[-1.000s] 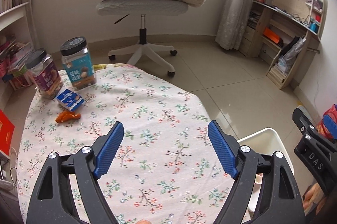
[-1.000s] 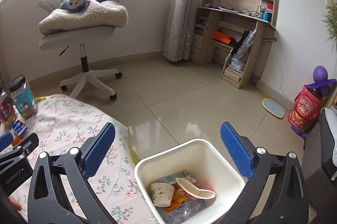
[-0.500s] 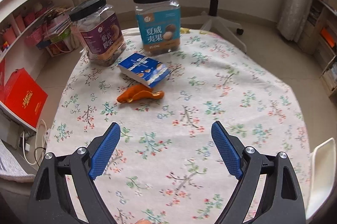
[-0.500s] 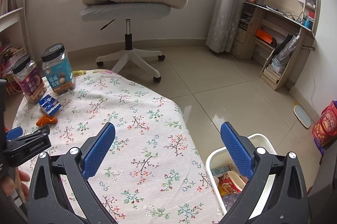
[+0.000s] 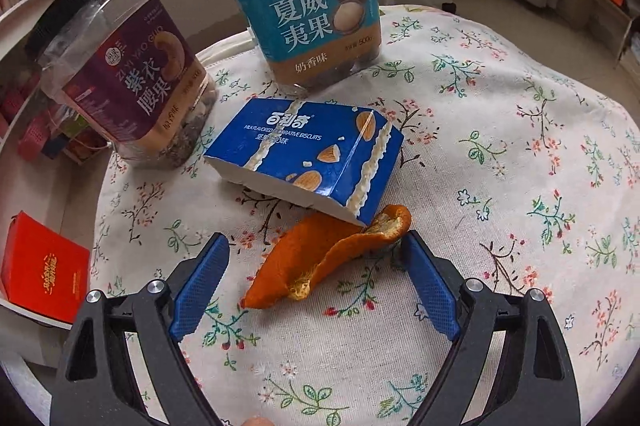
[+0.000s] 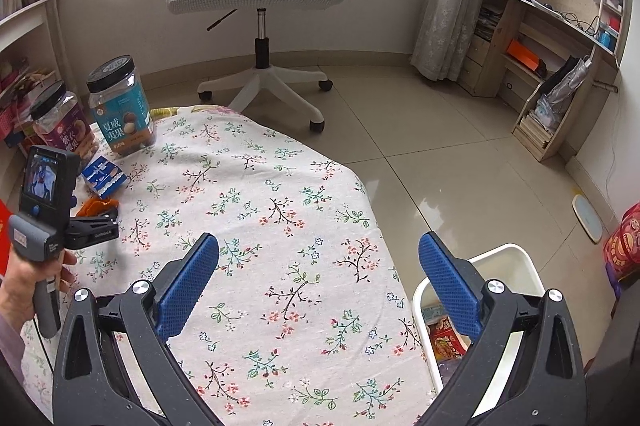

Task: Collect trash
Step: 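Grasp the orange peel with the left gripper while the right gripper grasps the blue biscuit box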

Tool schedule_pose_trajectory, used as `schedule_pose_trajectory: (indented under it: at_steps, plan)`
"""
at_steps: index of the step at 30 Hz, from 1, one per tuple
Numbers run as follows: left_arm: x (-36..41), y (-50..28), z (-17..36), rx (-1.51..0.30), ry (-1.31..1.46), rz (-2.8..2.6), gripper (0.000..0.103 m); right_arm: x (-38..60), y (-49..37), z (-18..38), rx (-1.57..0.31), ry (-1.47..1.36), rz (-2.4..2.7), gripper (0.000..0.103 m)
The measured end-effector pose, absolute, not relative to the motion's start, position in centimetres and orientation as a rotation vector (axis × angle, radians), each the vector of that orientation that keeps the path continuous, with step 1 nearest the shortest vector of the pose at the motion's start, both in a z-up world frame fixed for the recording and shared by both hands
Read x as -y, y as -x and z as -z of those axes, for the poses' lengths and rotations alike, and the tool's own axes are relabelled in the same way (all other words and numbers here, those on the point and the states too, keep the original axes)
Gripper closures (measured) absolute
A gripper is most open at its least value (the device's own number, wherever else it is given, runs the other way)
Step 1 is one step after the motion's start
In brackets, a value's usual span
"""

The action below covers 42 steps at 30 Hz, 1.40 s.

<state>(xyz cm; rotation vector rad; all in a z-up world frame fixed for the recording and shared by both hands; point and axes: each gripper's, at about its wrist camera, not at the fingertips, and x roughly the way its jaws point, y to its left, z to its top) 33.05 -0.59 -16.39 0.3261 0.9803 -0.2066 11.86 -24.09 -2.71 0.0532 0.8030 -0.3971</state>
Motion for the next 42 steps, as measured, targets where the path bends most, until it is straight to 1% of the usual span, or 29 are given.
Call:
schedule_pose_trajectory:
  at_steps: [1, 3, 5, 9, 13, 15, 19, 22, 26, 29, 32, 33, 34, 35, 42]
  plan:
    - [0.6, -33.0, 16.4, -0.992, -0.296, 0.255, 0.041, 23.9, -12.0, 2.8, -0.805, -0.047, 0.396, 0.007]
    - [0.6, -32.0, 16.1, -0.999, -0.294, 0.263, 0.078, 23.6, -12.8, 3.3, -0.817, -0.034, 0.383, 0.007]
    - [0.0, -31.4, 15.5, -1.041, -0.243, 0.273, 0.085, 23.1, -14.5, 3.9, -0.849, -0.027, 0.34, 0.007]
    - [-2.6, -29.2, 12.9, -1.076, -0.097, 0.281, 0.086, 21.4, -18.8, 4.6, -0.876, -0.01, 0.233, 0.007]
    - [-5.8, -25.7, 9.2, -1.063, -0.023, 0.21, 0.086, 17.5, -23.3, 5.9, -0.893, 0.011, 0.081, 0.007]
    - [-7.4, -24.2, 7.3, -1.035, 0.003, 0.137, 0.086, 15.1, -25.2, 6.8, -0.898, 0.025, 0.008, 0.007]
    - [-9.8, -21.4, 3.8, -0.915, 0.039, 0.045, 0.086, 10.2, -28.7, 8.9, -0.917, 0.023, -0.115, 0.007]
    - [-11.1, -21.0, 2.2, -0.86, 0.086, 0.032, 0.086, 6.7, -30.7, 10.2, -0.916, 0.07, -0.163, 0.007]
    - [-12.2, -21.4, 0.7, -0.83, 0.119, 0.029, 0.086, 3.4, -33.7, 12.1, -0.941, 0.119, -0.171, 0.007]
    - [-12.6, -21.4, 0.3, -0.819, 0.117, 0.018, 0.086, 2.4, -35.7, 13.1, -0.964, 0.107, -0.165, 0.007]
    - [-13.0, -21.3, 0.1, -0.813, 0.123, 0.009, 0.086, 1.9, -37.2, 14.4, -1.025, 0.118, -0.149, 0.008]
    - [-13.1, -21.3, 0.1, -0.814, 0.126, 0.006, 0.086, 1.8, -37.3, 14.8, -1.044, 0.127, -0.151, 0.01]
    - [-13.3, -21.4, 0.1, -0.814, 0.13, 0.001, 0.086, 1.7, -37.4, 15.2, -1.07, 0.127, -0.166, 0.033]
    - [-13.5, -21.4, 0.1, -0.816, 0.133, -0.005, 0.086, 1.8, -37.3, 15.5, -1.092, 0.114, -0.176, 0.043]
    - [-15.2, -21.9, 1.0, -0.856, 0.193, -0.06, 0.086, 2.6, -32.5, 12.7, -1.038, 0.041, -0.199, 0.044]
